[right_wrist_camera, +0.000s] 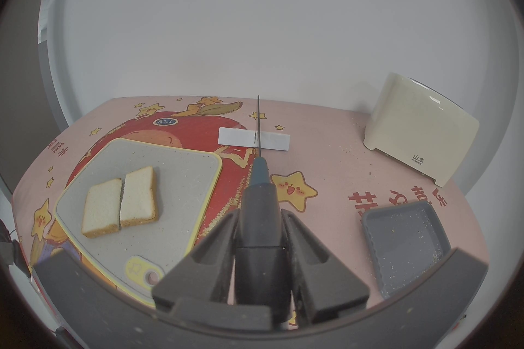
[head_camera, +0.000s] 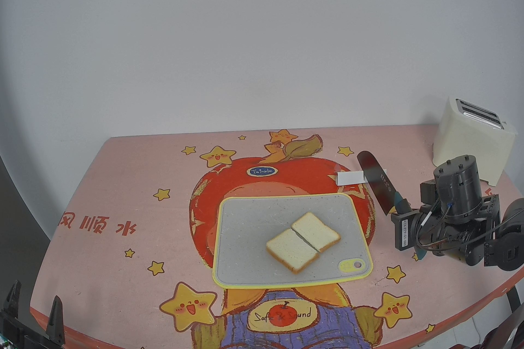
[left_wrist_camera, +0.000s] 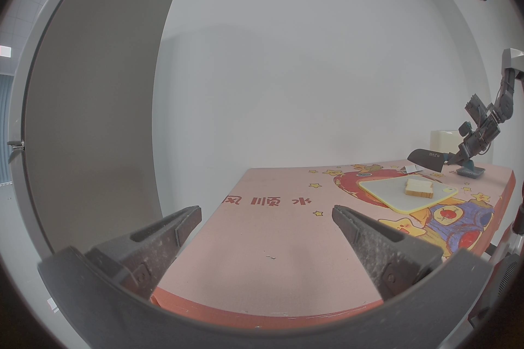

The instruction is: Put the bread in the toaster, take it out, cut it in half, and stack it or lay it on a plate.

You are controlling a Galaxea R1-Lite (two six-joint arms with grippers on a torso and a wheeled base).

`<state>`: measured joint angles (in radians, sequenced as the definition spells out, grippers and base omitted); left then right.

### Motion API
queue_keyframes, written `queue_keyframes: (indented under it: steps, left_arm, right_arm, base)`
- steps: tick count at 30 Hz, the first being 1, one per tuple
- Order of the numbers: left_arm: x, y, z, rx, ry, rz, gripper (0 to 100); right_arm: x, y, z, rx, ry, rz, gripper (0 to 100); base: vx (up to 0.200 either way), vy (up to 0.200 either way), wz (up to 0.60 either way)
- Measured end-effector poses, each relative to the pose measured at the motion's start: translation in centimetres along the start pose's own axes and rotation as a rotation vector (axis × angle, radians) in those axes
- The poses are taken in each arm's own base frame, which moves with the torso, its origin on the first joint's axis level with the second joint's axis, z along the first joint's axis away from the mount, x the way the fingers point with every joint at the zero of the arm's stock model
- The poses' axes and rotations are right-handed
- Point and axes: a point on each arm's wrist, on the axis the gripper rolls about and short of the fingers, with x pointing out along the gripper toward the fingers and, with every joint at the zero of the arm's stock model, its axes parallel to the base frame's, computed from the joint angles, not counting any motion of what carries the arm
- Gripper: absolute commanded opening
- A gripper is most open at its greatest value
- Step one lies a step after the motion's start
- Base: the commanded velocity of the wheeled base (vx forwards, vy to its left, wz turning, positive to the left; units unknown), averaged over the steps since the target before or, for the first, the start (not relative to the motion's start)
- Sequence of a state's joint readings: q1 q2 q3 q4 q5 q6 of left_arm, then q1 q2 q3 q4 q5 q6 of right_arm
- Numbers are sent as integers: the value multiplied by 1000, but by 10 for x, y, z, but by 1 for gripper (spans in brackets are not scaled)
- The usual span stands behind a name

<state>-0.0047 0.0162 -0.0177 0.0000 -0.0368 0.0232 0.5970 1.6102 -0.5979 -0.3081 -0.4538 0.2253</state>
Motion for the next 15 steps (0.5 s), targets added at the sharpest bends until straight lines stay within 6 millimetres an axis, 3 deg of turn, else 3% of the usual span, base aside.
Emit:
queue_keyframes:
  steps: [15]
  left_arm:
    - [0, 0, 0, 0, 0, 0, 100]
  right_arm:
    - [5, 2, -3, -11, 20, -8, 0]
  base:
    - [0, 0, 0]
